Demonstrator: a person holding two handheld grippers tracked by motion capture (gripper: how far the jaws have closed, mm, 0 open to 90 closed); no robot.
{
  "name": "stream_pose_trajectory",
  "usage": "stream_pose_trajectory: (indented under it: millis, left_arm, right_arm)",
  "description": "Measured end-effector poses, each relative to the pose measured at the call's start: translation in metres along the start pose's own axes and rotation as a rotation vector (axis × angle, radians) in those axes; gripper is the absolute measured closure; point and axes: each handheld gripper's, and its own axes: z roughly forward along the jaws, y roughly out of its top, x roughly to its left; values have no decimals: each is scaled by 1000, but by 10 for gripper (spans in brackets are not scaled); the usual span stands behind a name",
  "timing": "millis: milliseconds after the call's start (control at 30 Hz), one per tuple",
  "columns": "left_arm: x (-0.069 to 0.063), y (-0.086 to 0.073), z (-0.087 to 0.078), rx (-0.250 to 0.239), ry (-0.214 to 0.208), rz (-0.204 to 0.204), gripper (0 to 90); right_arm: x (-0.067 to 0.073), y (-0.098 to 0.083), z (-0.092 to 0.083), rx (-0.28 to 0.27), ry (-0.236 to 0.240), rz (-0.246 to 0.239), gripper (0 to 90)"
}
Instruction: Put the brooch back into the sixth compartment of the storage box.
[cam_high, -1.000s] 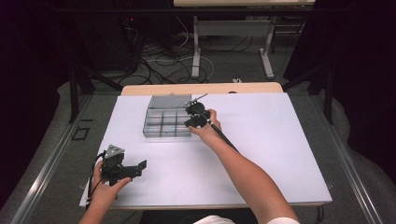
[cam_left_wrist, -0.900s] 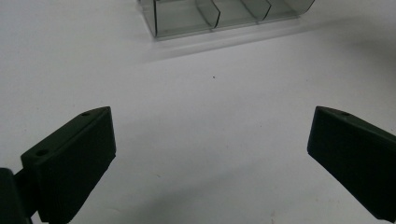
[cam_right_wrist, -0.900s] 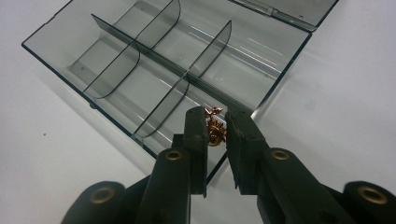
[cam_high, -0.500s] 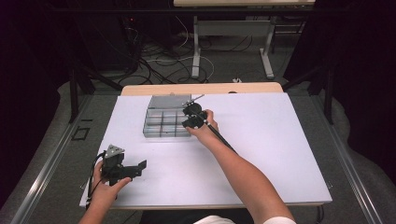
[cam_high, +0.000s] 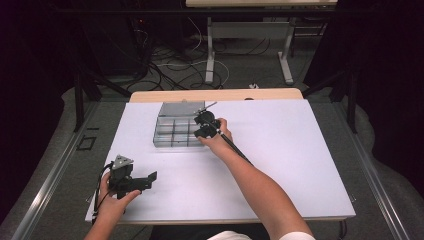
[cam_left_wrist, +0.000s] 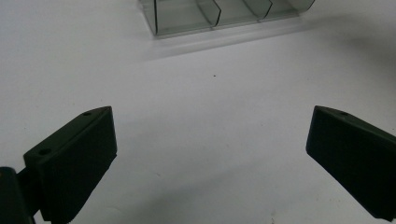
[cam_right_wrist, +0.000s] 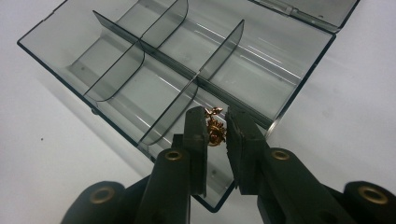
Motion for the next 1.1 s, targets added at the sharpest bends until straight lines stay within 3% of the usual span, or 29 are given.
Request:
stream_pose_trajectory:
  millis: [300, 400, 433, 467, 533, 567, 1100]
  left_arm:
    - [0, 0, 0, 0, -1, 3, 18]
    - [0, 0, 1, -11, 3, -3, 18]
    - [0, 0, 1, -12, 6, -4, 18]
    - [0, 0, 1, -11, 7, -3, 18]
    - [0, 0, 1, 2, 2, 3, 19]
    - [0, 0, 1, 2, 1, 2, 19]
    - [0, -1, 2, 0, 13, 2, 20]
  right_arm:
    - [0, 1, 0, -3, -7, 5, 777]
    - [0, 1, -1, 22, -7, 2, 742]
    - [1, 1, -1, 20, -7, 28, 736]
    - [1, 1, 0, -3, -6, 20, 729]
    - [1, 2, -3, 33, -7, 24, 715]
    - [1, 1, -2, -5, 2, 24, 706]
    - [1, 3, -11, -13, 4, 27, 554]
